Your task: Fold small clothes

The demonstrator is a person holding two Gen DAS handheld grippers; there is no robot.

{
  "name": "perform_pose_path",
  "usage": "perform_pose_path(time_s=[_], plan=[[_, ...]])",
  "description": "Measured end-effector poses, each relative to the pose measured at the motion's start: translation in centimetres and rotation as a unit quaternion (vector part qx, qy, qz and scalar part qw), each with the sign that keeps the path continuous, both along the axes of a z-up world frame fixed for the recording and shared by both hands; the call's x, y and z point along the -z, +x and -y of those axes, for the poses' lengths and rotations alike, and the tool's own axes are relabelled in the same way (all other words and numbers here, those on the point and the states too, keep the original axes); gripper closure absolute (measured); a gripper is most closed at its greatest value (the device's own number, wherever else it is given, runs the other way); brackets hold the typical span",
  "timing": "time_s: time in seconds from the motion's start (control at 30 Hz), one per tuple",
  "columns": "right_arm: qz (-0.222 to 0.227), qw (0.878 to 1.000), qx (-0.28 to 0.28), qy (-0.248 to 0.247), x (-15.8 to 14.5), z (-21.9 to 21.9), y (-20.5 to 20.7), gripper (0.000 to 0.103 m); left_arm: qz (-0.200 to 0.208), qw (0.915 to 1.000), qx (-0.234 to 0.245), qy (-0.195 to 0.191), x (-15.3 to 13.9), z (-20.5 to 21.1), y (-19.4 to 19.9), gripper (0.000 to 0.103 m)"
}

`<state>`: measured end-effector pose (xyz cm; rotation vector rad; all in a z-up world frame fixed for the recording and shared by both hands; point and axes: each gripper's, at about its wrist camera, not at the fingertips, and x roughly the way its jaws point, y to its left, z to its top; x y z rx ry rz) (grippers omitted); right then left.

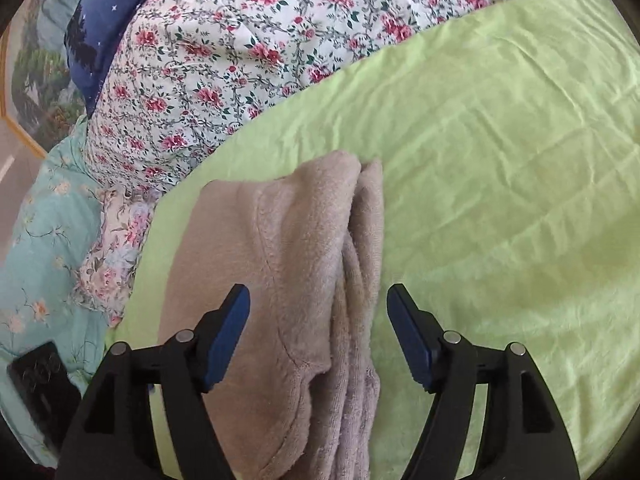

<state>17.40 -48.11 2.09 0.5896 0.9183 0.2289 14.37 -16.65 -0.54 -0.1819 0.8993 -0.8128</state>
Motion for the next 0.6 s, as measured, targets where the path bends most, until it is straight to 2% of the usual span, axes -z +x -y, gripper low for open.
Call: perform_pose_path(time_s=[0.13, 0.23, 0.4, 0.47, 0.5, 0.53, 0.57, 0.6], plan=[[-0.021, 1.000, -0.001, 0.020, 1.5, -0.2, 0.8, 0.031, -0.018, 0.9980, -0.060, 0.010, 0.4, -2.2, 4.2, 0.016], [-0.033, 0.999, -0.007, 0.026, 2.5, -0.4, 1.5, 0.031, -0.059, 0.9938, -0.095, 0.002, 1.9, -3.1, 7.9, 0.016], [-0.038, 0.998, -0.029, 0.031, 3.6, -1.1, 2.6, 0.031, -0.141, 0.9862, -0.087, -0.006, 5.6, -1.8, 13.6, 0.014], [-0.042, 0.998, -0.043, 0.019, 3.8, -1.8, 3.0, 0.050, -0.162, 0.9839, -0.073, -0.012, 7.2, -1.3, 14.6, 0.014], [-0.048, 0.997, -0.050, 0.024, 4.0, -2.2, 3.1, 0.060, -0.164, 0.9835, -0.075, -0.014, 7.8, -1.1, 14.9, 0.017], [-0.053, 0.997, -0.048, 0.025, 4.1, -2.5, 3.1, 0.064, -0.157, 0.9842, -0.079, -0.023, 7.9, -1.1, 15.0, 0.020], [-0.049, 0.998, -0.046, 0.015, 3.9, -2.9, 2.9, 0.066, -0.151, 0.9850, -0.077, -0.029, 7.9, -1.0, 15.0, 0.041], [-0.039, 0.998, -0.046, 0.013, 3.1, -3.4, 2.6, 0.068, -0.158, 0.9843, -0.071, -0.035, 7.9, -1.0, 15.2, 0.048]])
